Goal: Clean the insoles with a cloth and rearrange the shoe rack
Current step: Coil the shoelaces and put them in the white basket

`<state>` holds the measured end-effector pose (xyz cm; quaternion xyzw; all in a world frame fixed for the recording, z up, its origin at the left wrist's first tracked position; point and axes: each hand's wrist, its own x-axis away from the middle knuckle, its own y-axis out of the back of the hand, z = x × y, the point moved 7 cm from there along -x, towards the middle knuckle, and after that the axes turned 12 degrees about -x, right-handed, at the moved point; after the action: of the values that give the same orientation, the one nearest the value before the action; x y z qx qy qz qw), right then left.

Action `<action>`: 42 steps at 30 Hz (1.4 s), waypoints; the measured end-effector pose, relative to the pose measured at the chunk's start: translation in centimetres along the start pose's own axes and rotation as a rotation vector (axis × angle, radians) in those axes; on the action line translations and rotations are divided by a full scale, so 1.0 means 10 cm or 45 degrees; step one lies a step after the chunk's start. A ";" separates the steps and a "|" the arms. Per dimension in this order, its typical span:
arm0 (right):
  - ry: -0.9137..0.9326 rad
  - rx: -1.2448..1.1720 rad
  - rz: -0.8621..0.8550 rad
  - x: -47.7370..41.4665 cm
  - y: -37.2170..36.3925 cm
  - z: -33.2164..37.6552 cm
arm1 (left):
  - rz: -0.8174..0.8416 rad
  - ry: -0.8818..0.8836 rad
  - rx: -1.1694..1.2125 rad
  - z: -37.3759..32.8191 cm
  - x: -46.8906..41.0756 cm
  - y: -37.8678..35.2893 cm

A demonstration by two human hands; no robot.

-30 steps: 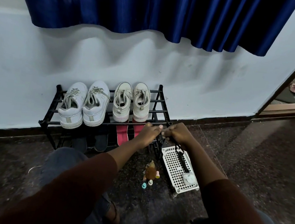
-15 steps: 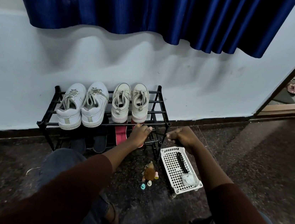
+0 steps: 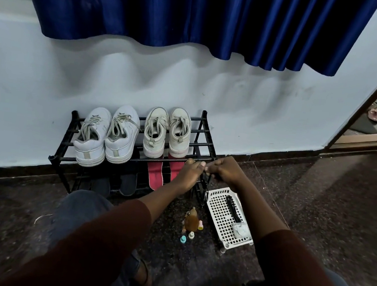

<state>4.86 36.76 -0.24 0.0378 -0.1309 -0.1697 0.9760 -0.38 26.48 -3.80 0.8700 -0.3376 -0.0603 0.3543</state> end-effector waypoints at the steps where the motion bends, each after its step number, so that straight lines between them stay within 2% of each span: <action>1: -0.005 0.006 0.009 0.01 0.00 0.01 | -0.004 -0.003 0.015 0.00 0.01 0.01; 11: -0.008 -0.027 -0.040 0.13 0.14 0.07 | -0.028 -0.018 0.033 0.10 0.01 0.14; 12: 0.011 0.016 -0.057 0.13 0.15 0.09 | -0.034 -0.044 0.069 0.09 0.02 0.15; 14: 0.066 0.151 -0.092 0.13 0.15 0.14 | -0.073 -0.044 0.327 0.09 0.03 0.18; 17: 0.120 0.421 -0.071 0.13 0.09 0.22 | -0.144 0.073 0.674 0.13 0.07 0.24; 20: 0.114 0.602 -0.018 0.10 0.00 0.26 | -0.157 0.155 0.653 0.15 0.03 0.25; 24: 0.176 0.735 0.008 0.09 -0.13 0.37 | -0.210 0.018 0.531 0.11 0.00 0.28; 27: 0.202 0.648 -0.052 0.08 -0.15 0.42 | -0.217 -0.055 0.603 0.01 0.02 0.30; 31: 0.208 0.306 -0.220 0.10 -0.07 0.45 | -0.219 -0.027 0.763 -0.03 0.03 0.31; 34: 0.187 0.211 -0.216 0.11 -0.08 0.44 | -0.225 0.001 0.871 -0.06 0.03 0.30; 37: 0.184 0.212 -0.196 0.10 -0.10 0.43 | -0.225 0.026 0.863 -0.08 0.02 0.27; 42: 0.138 -0.015 -0.265 0.11 -0.05 0.37 | -0.243 0.038 0.800 -0.09 0.01 0.26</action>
<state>4.69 35.80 3.52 0.0546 -0.0723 -0.2685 0.9590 -1.39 25.54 -1.43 0.9652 -0.2514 0.0265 0.0662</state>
